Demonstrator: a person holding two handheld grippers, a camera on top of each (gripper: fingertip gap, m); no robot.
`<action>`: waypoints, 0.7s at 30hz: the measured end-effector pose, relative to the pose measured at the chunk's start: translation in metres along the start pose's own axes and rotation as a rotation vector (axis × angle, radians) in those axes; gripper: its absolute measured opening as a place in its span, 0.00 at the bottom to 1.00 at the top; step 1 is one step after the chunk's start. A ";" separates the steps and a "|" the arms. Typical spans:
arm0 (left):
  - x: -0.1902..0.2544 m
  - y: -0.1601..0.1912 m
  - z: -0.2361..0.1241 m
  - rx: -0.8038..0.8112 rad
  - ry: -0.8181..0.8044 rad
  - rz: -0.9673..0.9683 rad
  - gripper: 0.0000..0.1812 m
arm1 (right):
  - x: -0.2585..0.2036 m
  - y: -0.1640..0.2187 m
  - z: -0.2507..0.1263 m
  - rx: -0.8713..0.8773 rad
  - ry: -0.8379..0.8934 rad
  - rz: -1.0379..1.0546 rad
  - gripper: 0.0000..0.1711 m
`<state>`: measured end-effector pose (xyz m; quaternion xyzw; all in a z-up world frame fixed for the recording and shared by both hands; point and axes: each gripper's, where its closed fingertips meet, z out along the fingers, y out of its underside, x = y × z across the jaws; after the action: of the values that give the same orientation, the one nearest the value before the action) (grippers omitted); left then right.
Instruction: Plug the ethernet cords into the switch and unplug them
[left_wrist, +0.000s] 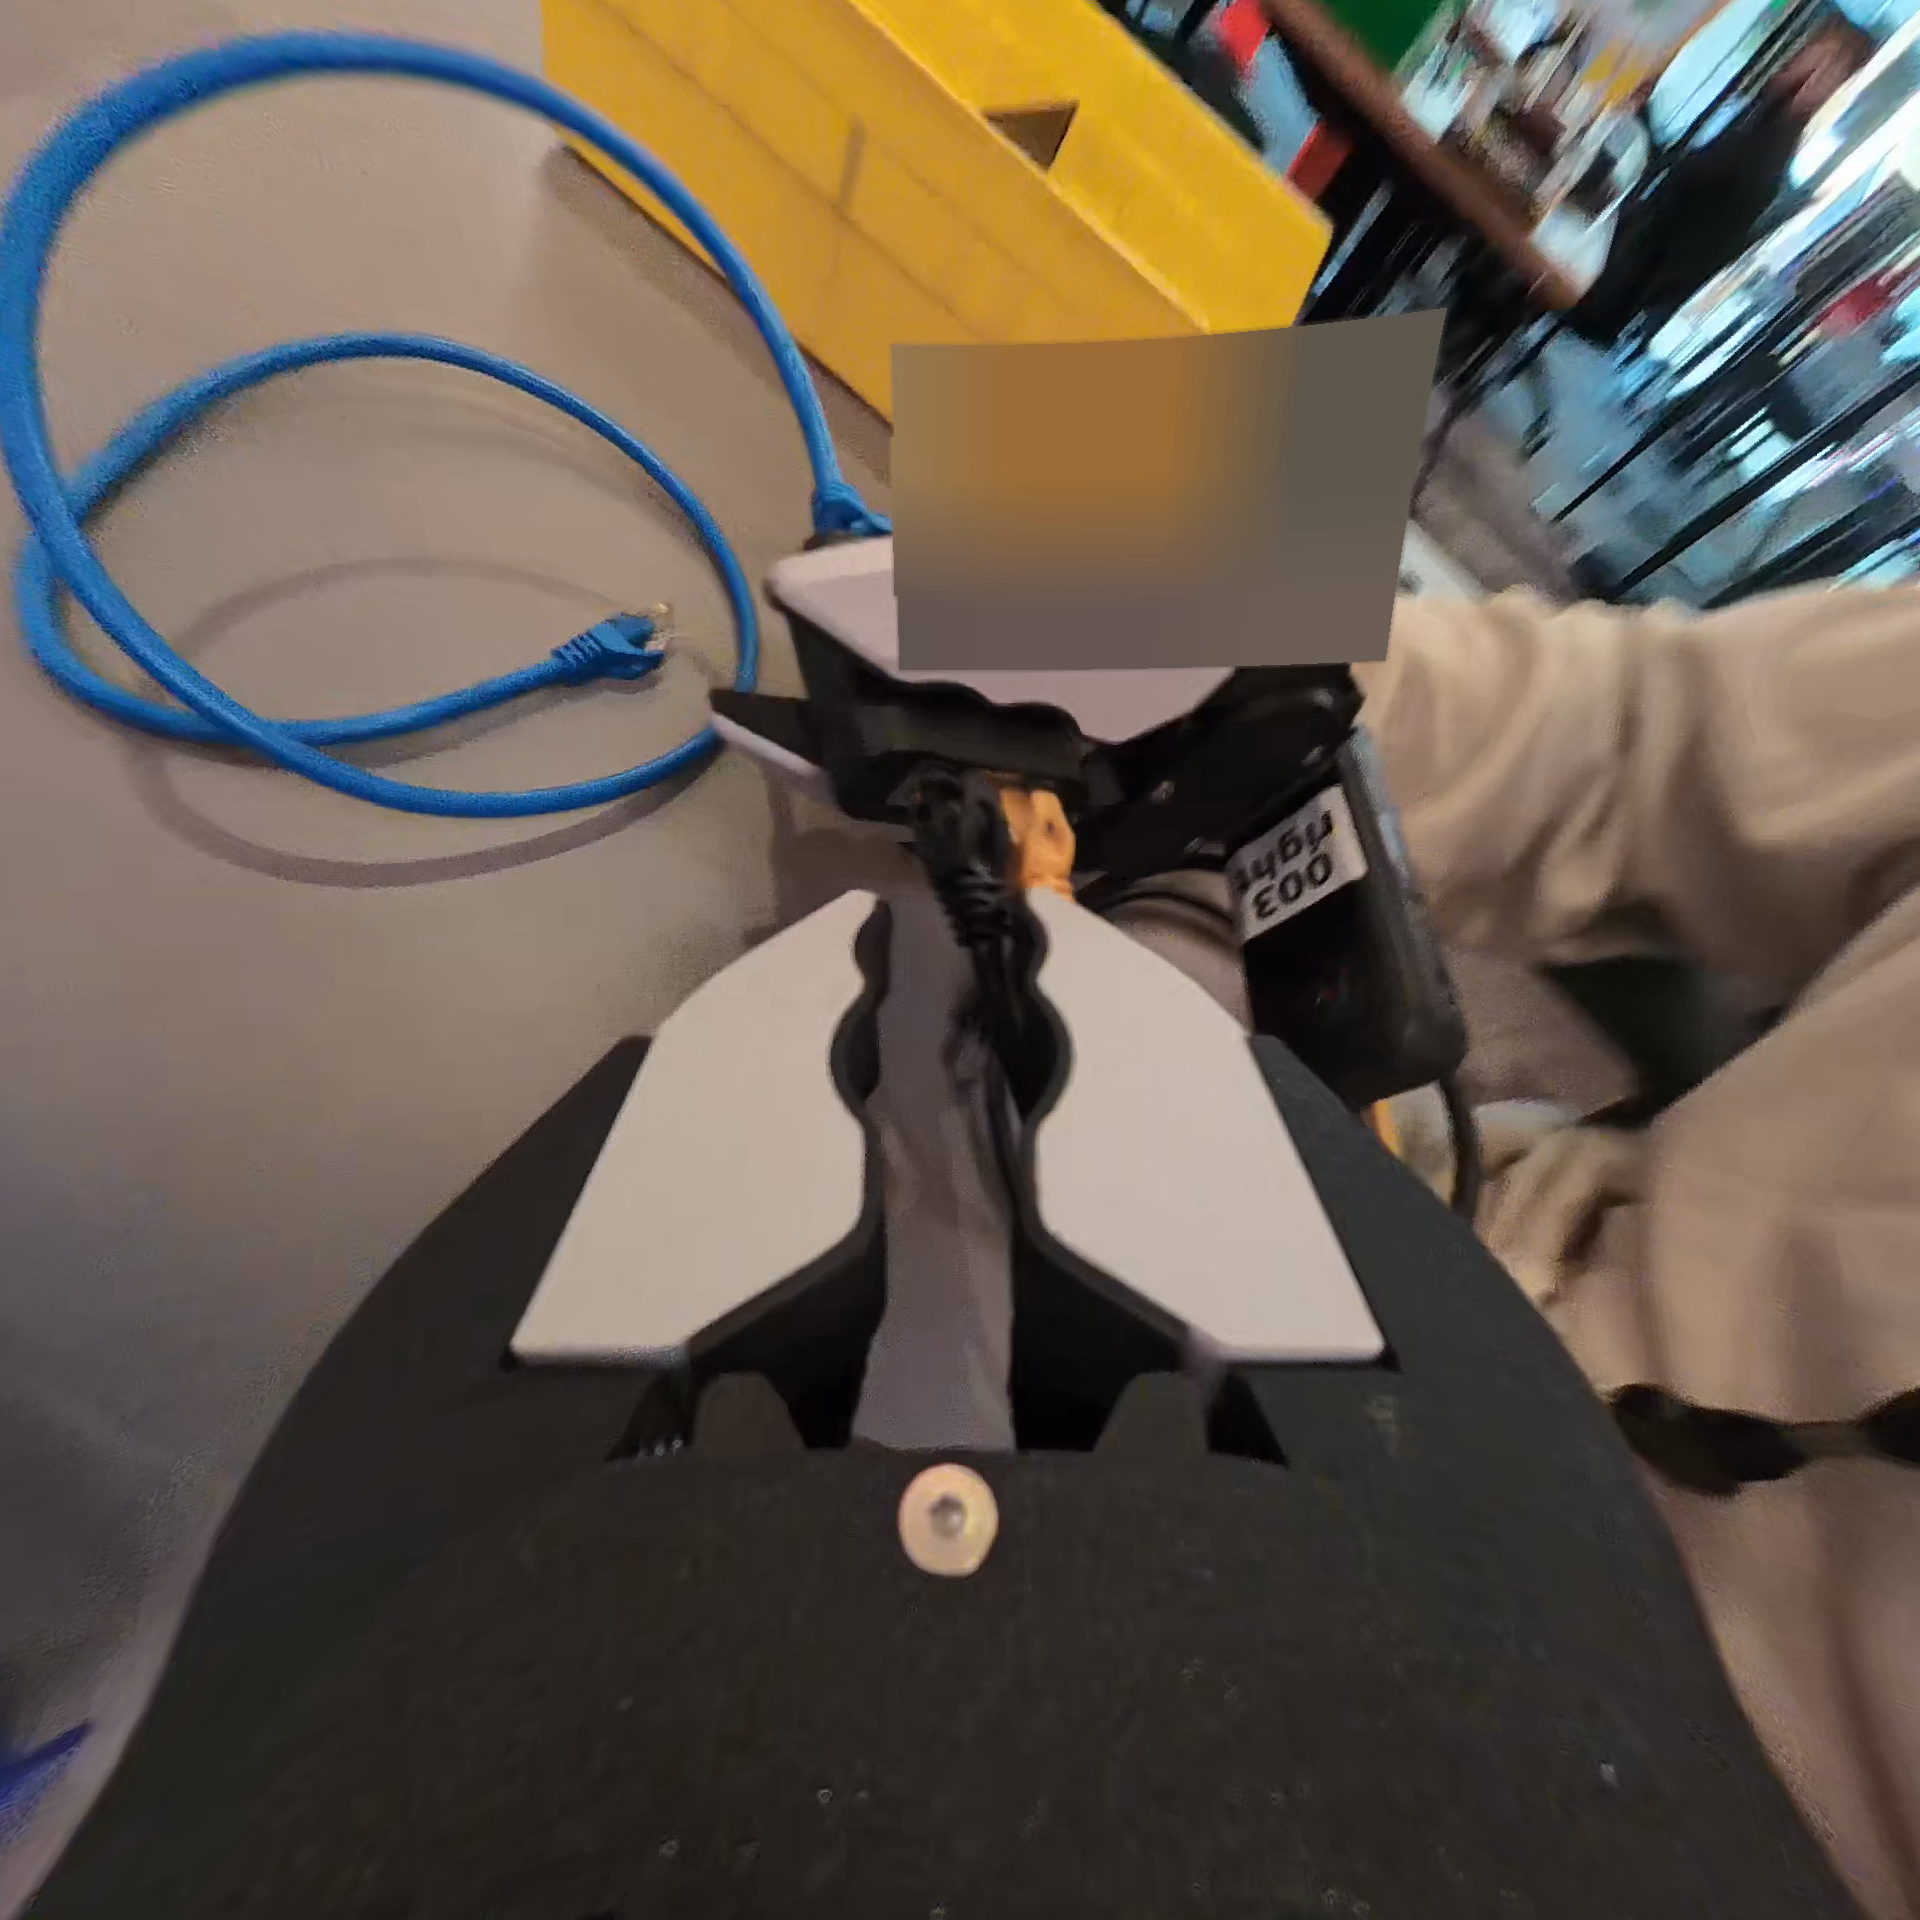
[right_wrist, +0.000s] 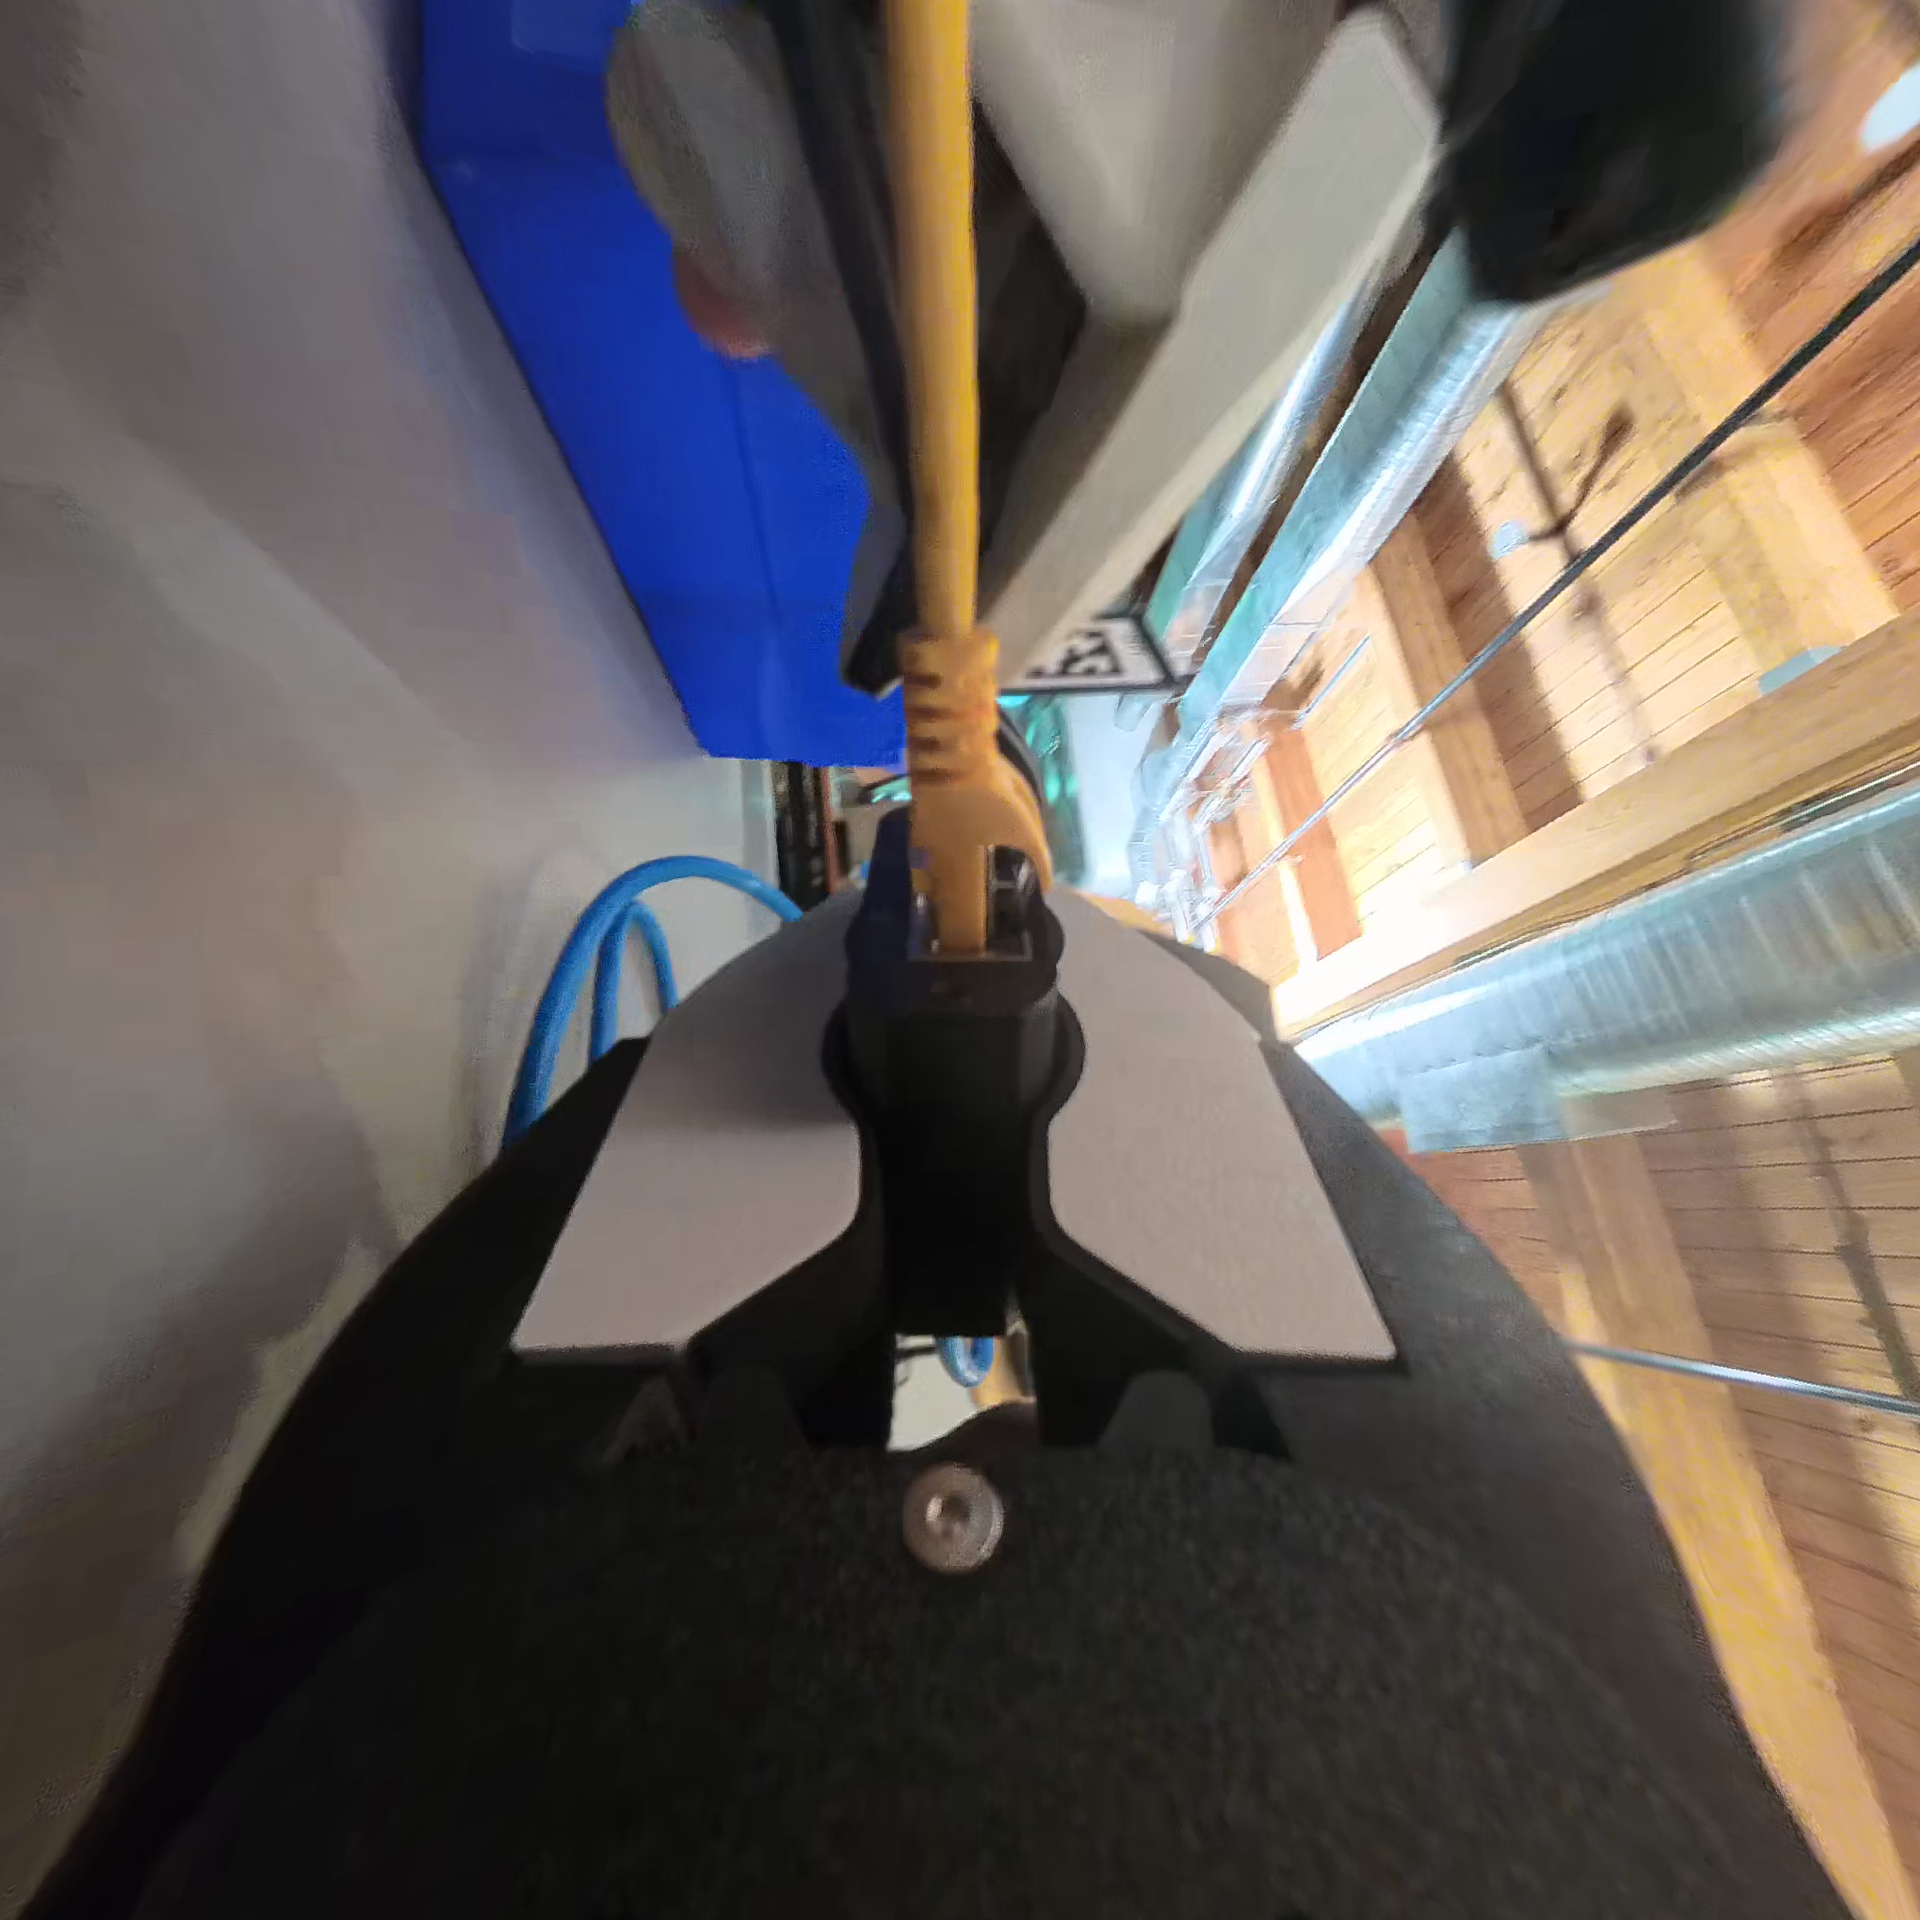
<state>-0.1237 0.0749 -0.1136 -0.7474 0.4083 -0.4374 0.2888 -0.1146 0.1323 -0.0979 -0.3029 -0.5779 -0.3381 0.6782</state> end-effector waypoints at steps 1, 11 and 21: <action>0.000 -0.002 0.001 0.020 0.037 -0.064 0.16 | 0.003 -0.004 -0.002 0.026 0.017 -0.027 0.15; 0.011 -0.007 0.004 0.072 0.268 -0.373 0.11 | 0.007 -0.014 -0.006 0.068 0.056 -0.114 0.15; 0.010 -0.003 0.008 0.073 0.328 -0.505 0.07 | 0.006 -0.013 -0.008 0.045 0.059 -0.163 0.15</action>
<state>-0.1128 0.0689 -0.1104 -0.7338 0.2347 -0.6246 0.1276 -0.1198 0.1182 -0.0933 -0.2293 -0.5879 -0.3880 0.6717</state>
